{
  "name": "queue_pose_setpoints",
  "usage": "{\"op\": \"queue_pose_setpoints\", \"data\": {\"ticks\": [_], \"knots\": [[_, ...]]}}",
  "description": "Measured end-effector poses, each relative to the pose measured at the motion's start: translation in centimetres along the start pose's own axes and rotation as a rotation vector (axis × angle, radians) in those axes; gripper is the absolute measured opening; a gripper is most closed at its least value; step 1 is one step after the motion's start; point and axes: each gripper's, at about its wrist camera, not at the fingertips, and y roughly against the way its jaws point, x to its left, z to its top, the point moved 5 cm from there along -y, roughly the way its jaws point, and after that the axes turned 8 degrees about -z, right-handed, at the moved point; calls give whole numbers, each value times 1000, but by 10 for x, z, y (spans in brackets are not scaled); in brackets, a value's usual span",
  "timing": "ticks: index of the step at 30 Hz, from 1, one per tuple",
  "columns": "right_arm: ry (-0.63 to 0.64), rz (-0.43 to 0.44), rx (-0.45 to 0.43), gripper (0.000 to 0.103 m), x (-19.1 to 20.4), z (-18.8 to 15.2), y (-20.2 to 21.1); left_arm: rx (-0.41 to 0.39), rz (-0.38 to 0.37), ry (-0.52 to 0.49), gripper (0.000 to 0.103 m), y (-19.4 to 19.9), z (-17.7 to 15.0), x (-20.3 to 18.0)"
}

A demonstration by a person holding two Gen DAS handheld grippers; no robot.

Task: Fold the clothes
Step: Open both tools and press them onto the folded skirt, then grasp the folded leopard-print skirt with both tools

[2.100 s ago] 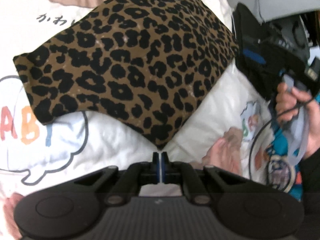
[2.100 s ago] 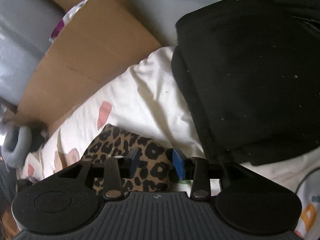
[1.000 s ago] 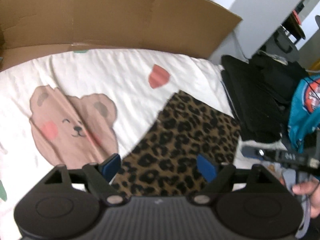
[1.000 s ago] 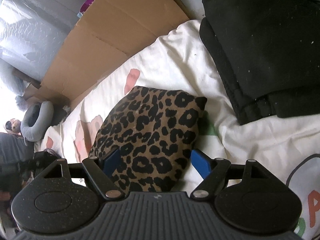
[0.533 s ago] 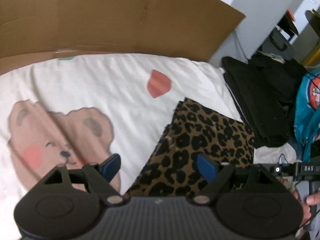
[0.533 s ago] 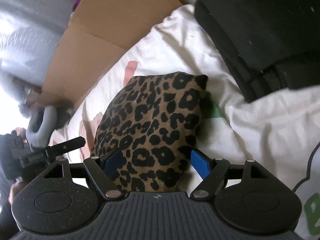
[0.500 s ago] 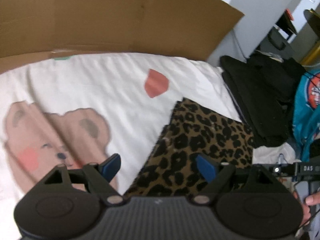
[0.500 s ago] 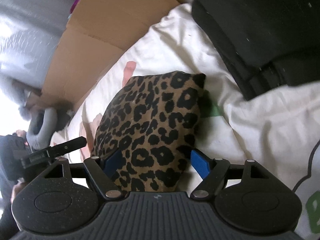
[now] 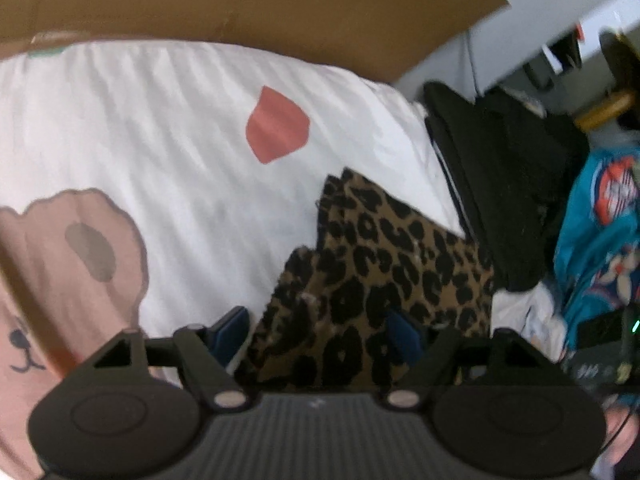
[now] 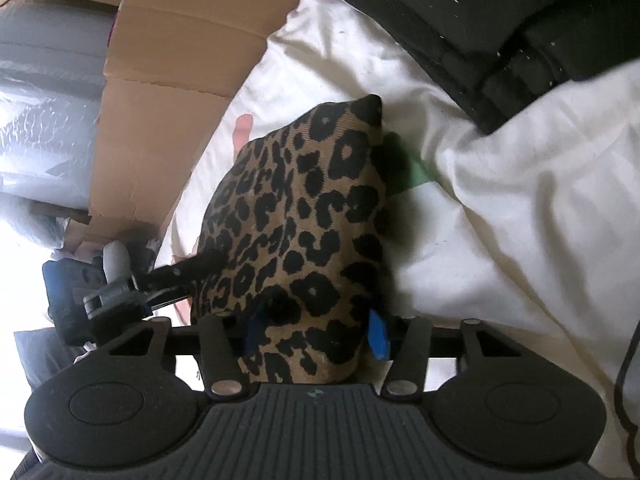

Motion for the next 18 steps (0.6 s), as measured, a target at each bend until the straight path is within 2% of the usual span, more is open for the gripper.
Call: {"op": "queue_pose_setpoints", "data": {"ticks": [1,3,5,8,10,12,15,18], "knots": [[-5,-4,6,34,-1,1,-1,-3,-5,2,77,-1,2,1],[-17,-8,13,26,-3,2,-2,0,-9,-13,69,-4,4,0],[-15,-3,12,14,-2,2,0,7,5,-28,58,-5,5,-3],[2,14,-3,9,4,5,7,3,17,-37,40,3,8,-7],[9,25,-10,9,8,5,9,5,4,-35,36,8,11,-5],[9,28,-7,10,7,5,8,15,1,-18,38,6,12,-2],[-10,28,1,13,4,5,6,31,-1,-3,54,1,13,1],[-28,34,-9,27,-1,8,4,53,-17,-10,64,-7,13,1]]}}
